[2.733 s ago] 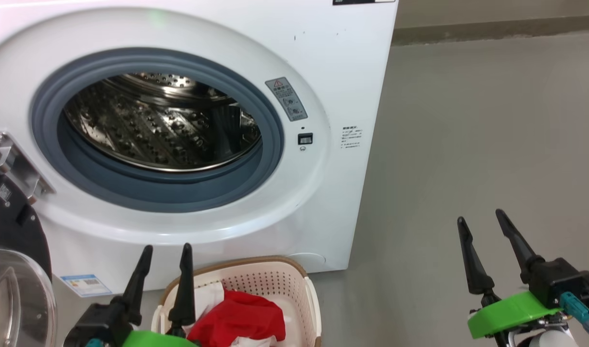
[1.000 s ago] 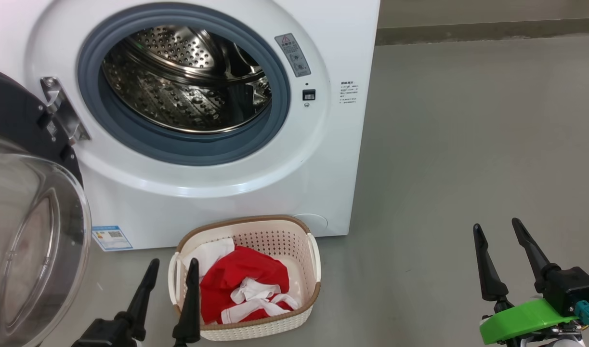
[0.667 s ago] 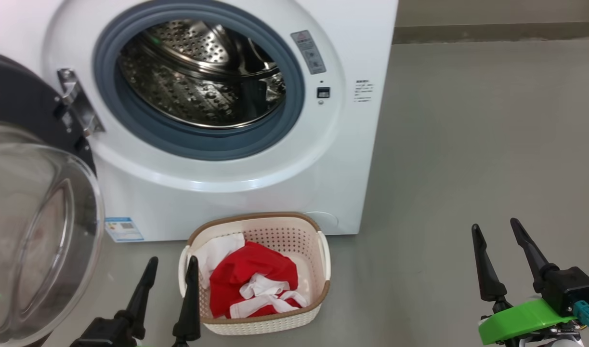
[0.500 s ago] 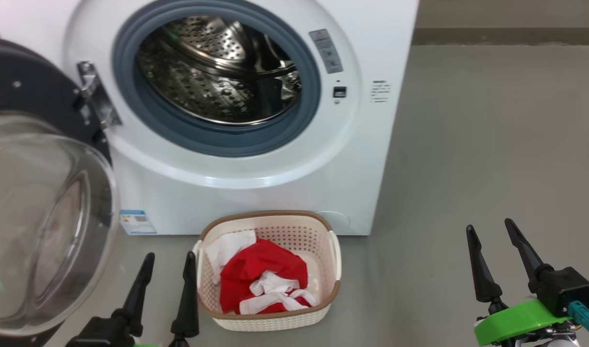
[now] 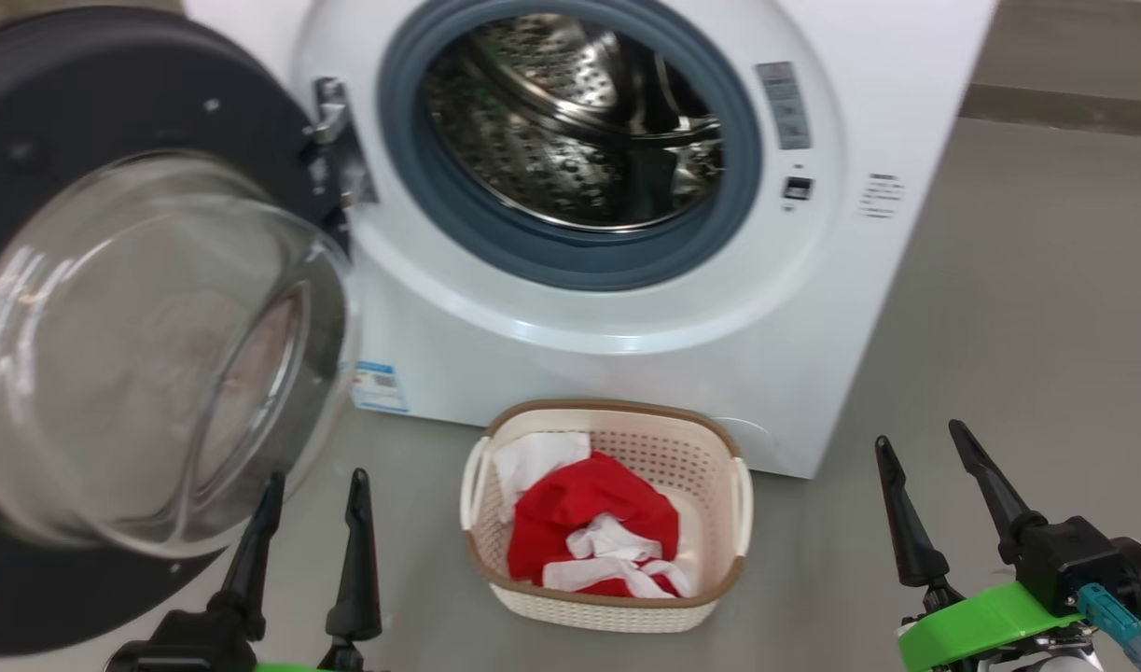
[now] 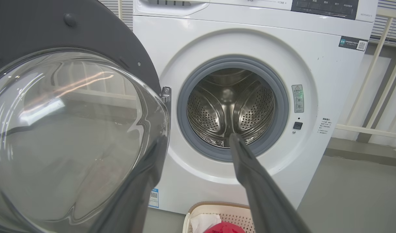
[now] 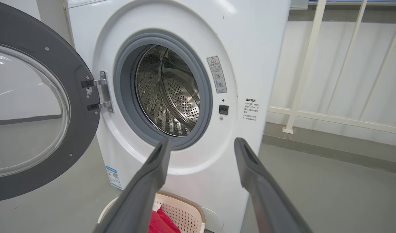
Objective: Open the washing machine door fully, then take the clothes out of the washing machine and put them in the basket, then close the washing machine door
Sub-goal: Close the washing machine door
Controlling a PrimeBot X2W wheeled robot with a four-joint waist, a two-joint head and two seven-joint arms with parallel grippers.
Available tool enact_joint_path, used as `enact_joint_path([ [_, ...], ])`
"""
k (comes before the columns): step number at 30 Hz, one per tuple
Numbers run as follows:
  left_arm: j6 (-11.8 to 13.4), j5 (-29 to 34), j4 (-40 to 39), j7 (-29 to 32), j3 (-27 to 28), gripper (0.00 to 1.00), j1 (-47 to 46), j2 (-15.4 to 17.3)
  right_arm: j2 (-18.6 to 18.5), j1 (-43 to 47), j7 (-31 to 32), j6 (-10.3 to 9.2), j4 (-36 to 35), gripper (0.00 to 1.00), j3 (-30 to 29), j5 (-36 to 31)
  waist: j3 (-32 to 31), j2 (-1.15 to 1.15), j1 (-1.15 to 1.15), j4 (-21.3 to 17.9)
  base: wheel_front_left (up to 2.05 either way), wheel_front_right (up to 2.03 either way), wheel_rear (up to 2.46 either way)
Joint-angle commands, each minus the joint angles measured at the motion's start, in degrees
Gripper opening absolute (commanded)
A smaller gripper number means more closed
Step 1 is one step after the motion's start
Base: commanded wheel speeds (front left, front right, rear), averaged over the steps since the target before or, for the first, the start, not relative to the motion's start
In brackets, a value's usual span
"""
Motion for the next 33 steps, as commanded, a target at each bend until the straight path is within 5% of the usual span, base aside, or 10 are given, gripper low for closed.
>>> enact_joint_path([
  [1, 0.8, 0.8, -2.5, 0.2, 1.4, 1.0, -0.5, 0.5, -0.6, -2.0, -0.4, 0.26, -1.7, 1.0, 1.9, 0.1, -0.2, 0.0, 0.0, 4.5, 0.0, 0.0, 0.0],
  [17, 4.5, 2.4, -5.7, 2.8, 2.4, 1.0, 1.1, 1.4, -0.6, -1.6, -0.4, 0.26, -2.0, 1.0, 5.0, 1.8, -2.1, 0.0, 0.0, 15.9, 0.0, 0.0, 0.0],
  [32, 7.2, 2.6, -7.6, 2.7, 4.2, 1.0, 3.2, 2.1, -0.6, -3.3, -0.4, 0.26, -0.6, 1.0, 8.4, 1.6, -1.5, 0.0, 0.0, 16.5, 0.0, 0.0, 0.0],
  [33, 7.3, 2.6, -7.6, 2.6, 4.2, 0.49, 3.2, 2.1, -0.6, -3.3, -0.4, 0.26, -0.6, 1.0, 8.5, 1.6, -1.5, 0.0, 0.0, 16.5, 0.0, 0.0, 0.0],
])
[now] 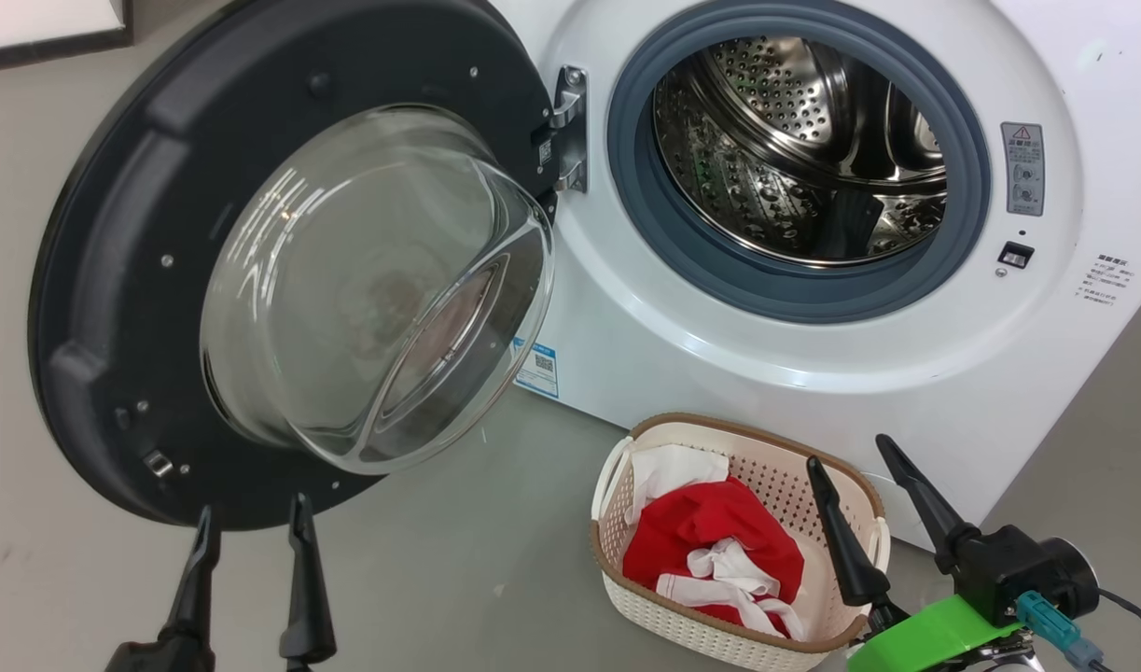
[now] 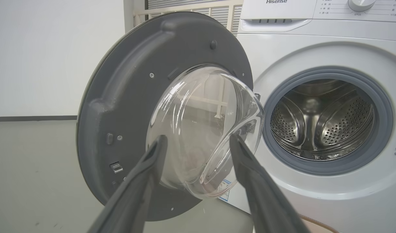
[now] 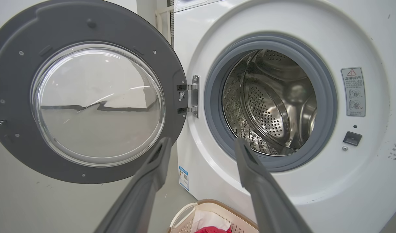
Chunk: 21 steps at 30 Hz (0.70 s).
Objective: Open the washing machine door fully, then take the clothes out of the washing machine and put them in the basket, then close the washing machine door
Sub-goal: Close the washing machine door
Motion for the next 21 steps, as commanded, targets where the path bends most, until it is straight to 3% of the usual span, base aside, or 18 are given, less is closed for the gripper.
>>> enact_joint_path([
  [1, 0.3, 0.5, -1.9, -0.6, 2.2, 0.0, -1.2, 0.7, -0.6, -2.9, -0.4, 0.26, -1.2, 1.0, 1.4, -0.1, -0.1, 0.0, 0.0, -0.1, 0.0, 0.0, 0.0],
  [15, -0.4, -5.2, -4.2, -2.6, 9.2, 0.0, -10.3, 2.6, -0.6, -1.8, -0.4, 0.26, -1.0, 1.0, -0.5, 0.2, -1.1, 0.0, 0.0, -0.9, 0.0, 0.0, 0.0],
  [21, -3.1, -10.9, 1.0, -2.5, 14.4, 0.0, -20.4, 5.8, -0.6, -1.0, -0.4, 0.26, -0.9, 1.0, -1.7, 0.2, -1.7, 0.0, 0.0, -1.6, 0.0, 0.0, 0.0],
])
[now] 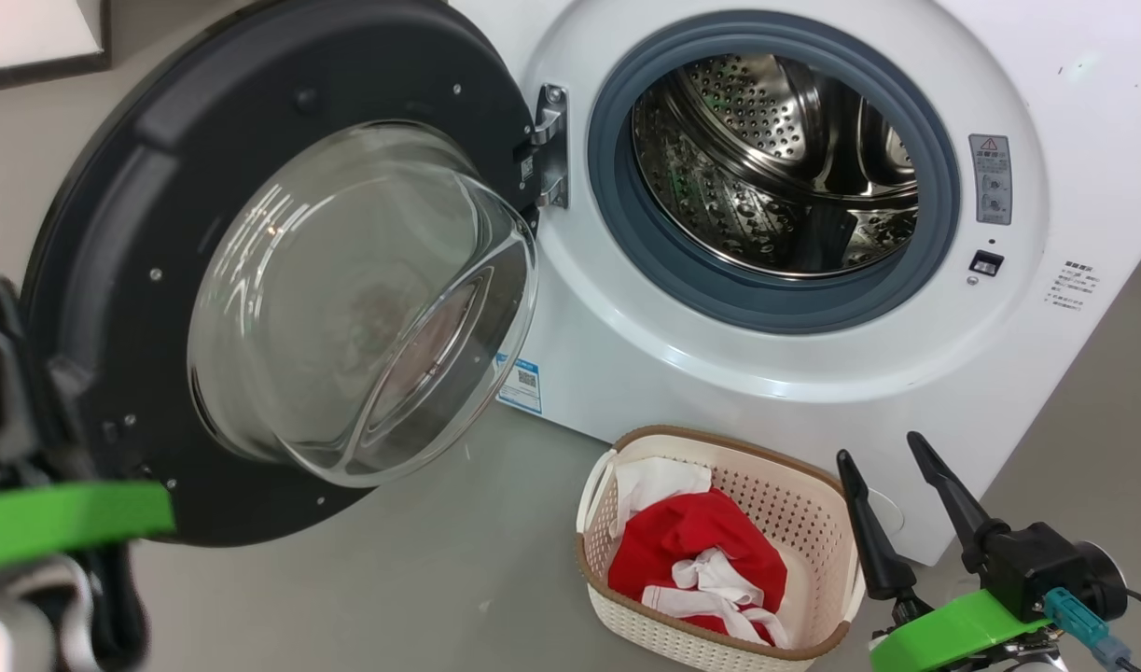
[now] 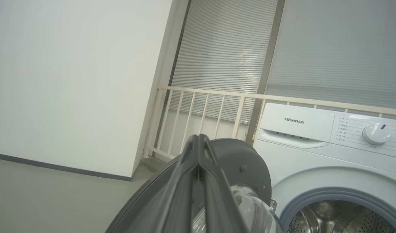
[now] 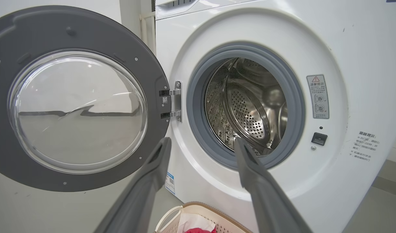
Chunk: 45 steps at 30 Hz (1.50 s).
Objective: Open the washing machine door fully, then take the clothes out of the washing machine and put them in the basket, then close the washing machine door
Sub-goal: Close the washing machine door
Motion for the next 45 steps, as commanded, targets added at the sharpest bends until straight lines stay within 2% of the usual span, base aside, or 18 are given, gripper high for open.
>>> enact_joint_path([
  [1, -0.4, -0.9, -0.5, -0.3, 2.6, 0.0, -3.7, 1.8, -0.6, -1.0, -0.4, 0.26, -1.3, 1.0, 0.9, -0.2, -0.2, 0.0, 0.0, -0.2, 0.0, 0.0, 0.0],
  [7, -2.8, -7.7, 11.0, 3.7, 6.6, 0.0, -16.1, 5.3, -0.6, -0.2, -0.4, 0.26, -1.4, 1.0, 0.3, -0.5, -0.4, 0.0, 0.0, -1.0, 0.0, 0.0, 0.0],
  [12, -3.7, -15.1, 23.0, 6.8, 10.9, 0.0, -25.4, 6.2, -0.6, -0.4, -0.4, 0.26, -1.4, 1.0, 0.1, -1.0, 0.1, 0.0, 0.0, -2.0, 0.0, 0.0, 0.0],
  [18, -2.8, -23.1, 36.7, 12.6, 15.5, 0.0, -32.6, 6.5, -0.6, -0.6, -0.4, 0.26, -1.1, 1.0, 0.5, -1.7, 0.1, 0.0, 0.0, -3.3, 0.0, 0.0, 0.0],
  [24, -0.8, -27.3, 45.3, 20.2, 17.5, 0.0, -35.7, 8.6, -0.6, -0.6, -0.1, 0.26, -1.3, 1.0, 0.4, -2.4, 0.0, 0.0, 0.0, -4.3, 0.0, 0.0, 0.0],
  [28, -0.4, -29.2, 48.8, 26.1, 17.6, 0.0, -36.4, 9.8, -0.6, -0.3, 0.2, 0.26, -1.5, 1.0, 0.5, -2.5, 0.0, 0.0, 0.0, -4.8, 0.0, 0.0, 0.0],
  [32, -1.2, -31.2, 51.3, 30.7, 18.0, 0.0, -36.4, 10.5, -0.6, -0.1, 0.3, 0.26, -1.7, 1.0, 0.7, -2.6, 0.1, 0.0, 0.0, -5.1, 0.0, 0.0, 0.0],
  [45, -4.7, -35.9, 53.8, 39.3, 19.2, 0.0, -34.5, 10.3, -0.6, 0.0, 0.3, 0.26, -1.9, 1.0, 1.0, -2.1, 0.5, 0.0, 0.0, -5.4, 0.0, 0.0, 0.0],
])
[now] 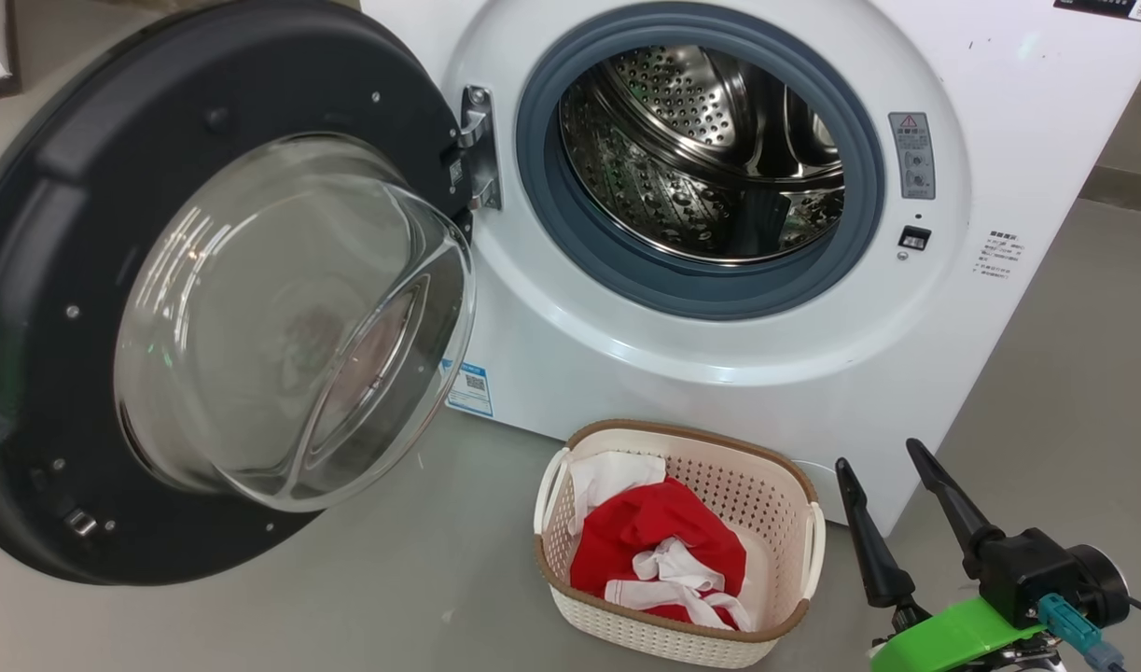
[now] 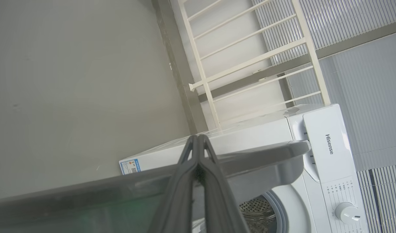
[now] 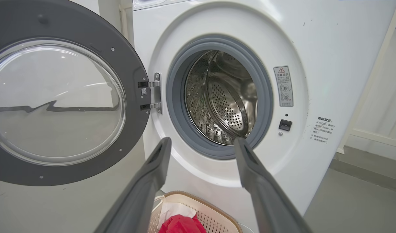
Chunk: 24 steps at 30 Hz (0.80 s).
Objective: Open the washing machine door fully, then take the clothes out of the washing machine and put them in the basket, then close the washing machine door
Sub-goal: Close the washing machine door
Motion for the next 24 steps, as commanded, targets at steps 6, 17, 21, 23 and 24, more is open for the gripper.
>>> enact_joint_path([
  [6, -1.7, -3.2, -1.3, 3.6, 2.4, 0.0, 1.1, 1.9, -0.6, -1.1, -0.3, 0.26, -1.2, 1.0, 1.7, 0.4, 0.2, 0.0, 0.0, 0.0, 0.0, 0.0, 0.0],
  [17, -3.8, -8.2, -4.8, 10.0, 4.4, 0.0, 5.6, -1.0, -0.6, -0.8, -0.6, 0.26, -0.7, 1.0, 1.4, 1.1, -0.1, 0.0, 0.0, 0.9, 0.0, 0.0, 0.0],
  [21, -4.0, -8.7, -7.2, 11.9, 4.1, 0.0, 7.8, -2.3, -0.6, -0.7, -0.7, 0.26, -0.5, 1.0, 1.6, 1.4, -0.2, 0.0, 0.0, 1.4, 0.0, 0.0, 0.0],
  [23, -3.9, -8.6, -8.3, 12.5, 3.6, 0.0, 9.1, -2.8, -0.6, -0.7, -0.7, 0.26, -0.4, 1.0, 1.7, 1.5, -0.3, 0.0, 0.0, 1.5, 0.0, 0.0, 0.0],
  [24, -3.9, -8.8, -8.8, 13.0, 3.6, 0.0, 9.6, -3.2, -0.6, -0.8, -0.7, 0.26, -0.4, 1.0, 1.8, 1.5, -0.3, 0.0, 0.0, 1.6, 0.0, 0.0, 0.0],
])
